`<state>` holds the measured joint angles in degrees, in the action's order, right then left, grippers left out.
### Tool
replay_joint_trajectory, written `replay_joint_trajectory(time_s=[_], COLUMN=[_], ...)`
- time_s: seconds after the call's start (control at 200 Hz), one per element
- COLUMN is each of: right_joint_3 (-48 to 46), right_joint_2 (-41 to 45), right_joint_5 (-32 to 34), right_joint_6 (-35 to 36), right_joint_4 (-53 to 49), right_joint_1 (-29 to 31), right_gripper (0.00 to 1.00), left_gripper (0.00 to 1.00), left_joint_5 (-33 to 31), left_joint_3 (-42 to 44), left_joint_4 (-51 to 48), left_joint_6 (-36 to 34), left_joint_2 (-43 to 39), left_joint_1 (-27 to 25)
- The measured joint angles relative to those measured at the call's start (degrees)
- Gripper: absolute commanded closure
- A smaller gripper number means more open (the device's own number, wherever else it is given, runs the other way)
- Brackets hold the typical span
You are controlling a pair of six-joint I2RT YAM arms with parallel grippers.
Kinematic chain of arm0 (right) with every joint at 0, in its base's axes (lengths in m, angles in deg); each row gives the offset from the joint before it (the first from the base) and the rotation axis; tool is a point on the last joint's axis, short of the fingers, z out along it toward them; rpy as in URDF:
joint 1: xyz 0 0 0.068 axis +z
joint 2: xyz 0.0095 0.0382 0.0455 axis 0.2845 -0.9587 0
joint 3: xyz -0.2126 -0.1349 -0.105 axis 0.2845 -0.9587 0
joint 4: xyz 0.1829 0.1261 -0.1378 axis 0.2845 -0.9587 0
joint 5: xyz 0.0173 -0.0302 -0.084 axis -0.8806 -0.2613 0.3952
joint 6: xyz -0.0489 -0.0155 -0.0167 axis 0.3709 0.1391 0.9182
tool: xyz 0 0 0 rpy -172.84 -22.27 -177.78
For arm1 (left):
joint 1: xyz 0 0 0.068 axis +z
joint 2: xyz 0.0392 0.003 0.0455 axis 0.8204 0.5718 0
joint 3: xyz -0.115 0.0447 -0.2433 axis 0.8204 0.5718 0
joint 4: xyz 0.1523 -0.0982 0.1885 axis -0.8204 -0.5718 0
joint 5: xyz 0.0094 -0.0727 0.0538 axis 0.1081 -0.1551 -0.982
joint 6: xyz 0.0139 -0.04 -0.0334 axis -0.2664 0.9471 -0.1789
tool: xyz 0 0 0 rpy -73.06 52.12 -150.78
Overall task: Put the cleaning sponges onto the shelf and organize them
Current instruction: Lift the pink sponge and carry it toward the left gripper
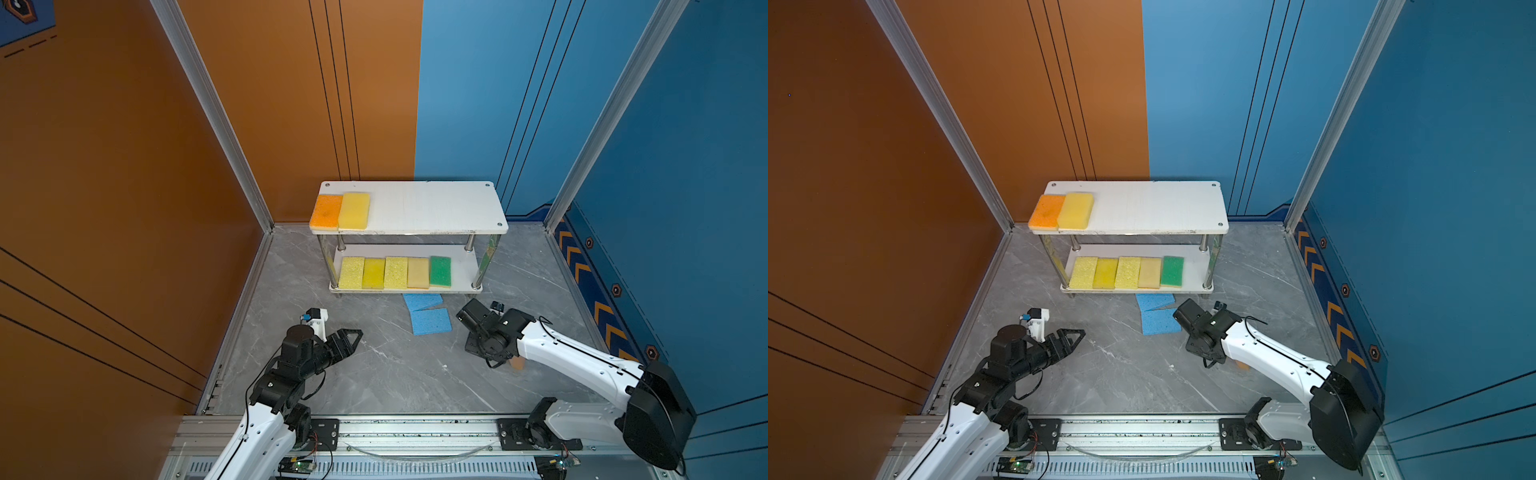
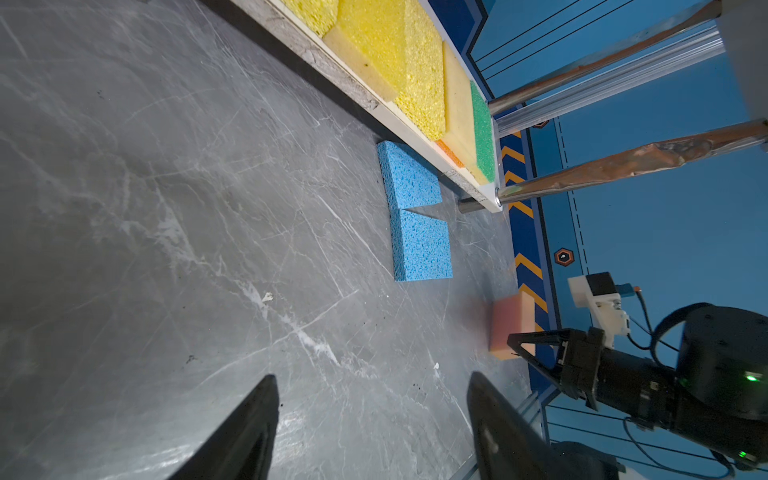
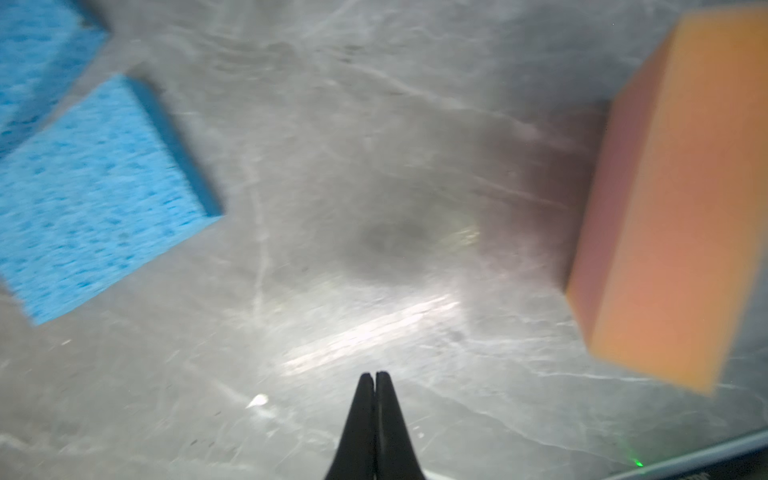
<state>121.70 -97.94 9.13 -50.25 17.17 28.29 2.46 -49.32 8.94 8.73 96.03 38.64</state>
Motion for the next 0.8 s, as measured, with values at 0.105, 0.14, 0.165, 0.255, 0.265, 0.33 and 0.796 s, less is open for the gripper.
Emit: replay_joint_trajectory(time_s=[0.105,0.14,0.165,0.255,0.265,0.33,0.796], right_joint_3=[4.00,4.52,4.66,4.17,4.04,2.21,-16.33], right_joint_2=[-1.49,-1.46,-1.36,-0.07,0.11,2.69,17.07], right_joint_5=[-0.09,0.13,0.26,1.77,1.81,2.75,-5.46], right_joint_6=[-0.22,-0.20,-0.13,0.70,0.83,1.38,8.81], right_joint_4=[0.13,-0.52,-1.16,-4.42,-4.59,-5.68,1.53], right_joint_1=[2.16,1.75,1.07,-3.04,-3.39,-8.00,-35.63], right_gripper=[0.36,0.34,0.33,0.26,0.26,0.26,0.37], left_gripper=[0.28,0.28,0.28,0.28,0.28,0.28,0.28], left_joint_5=[0.00,0.00,0.00,0.00,0.00,0.00,-0.07], left_joint_3=[-0.02,-0.07,-0.13,-0.46,-0.52,-0.98,-4.81], left_joint_4=[0.31,0.35,0.39,0.92,0.96,1.46,2.97], left_joint_6=[0.00,0.00,0.00,0.00,-0.02,-0.02,-0.04], left_joint_2=[0.87,1.31,1.66,3.23,3.43,4.61,9.11], left_joint_1=[0.00,0.00,0.00,-0.09,-0.11,-0.46,-3.48])
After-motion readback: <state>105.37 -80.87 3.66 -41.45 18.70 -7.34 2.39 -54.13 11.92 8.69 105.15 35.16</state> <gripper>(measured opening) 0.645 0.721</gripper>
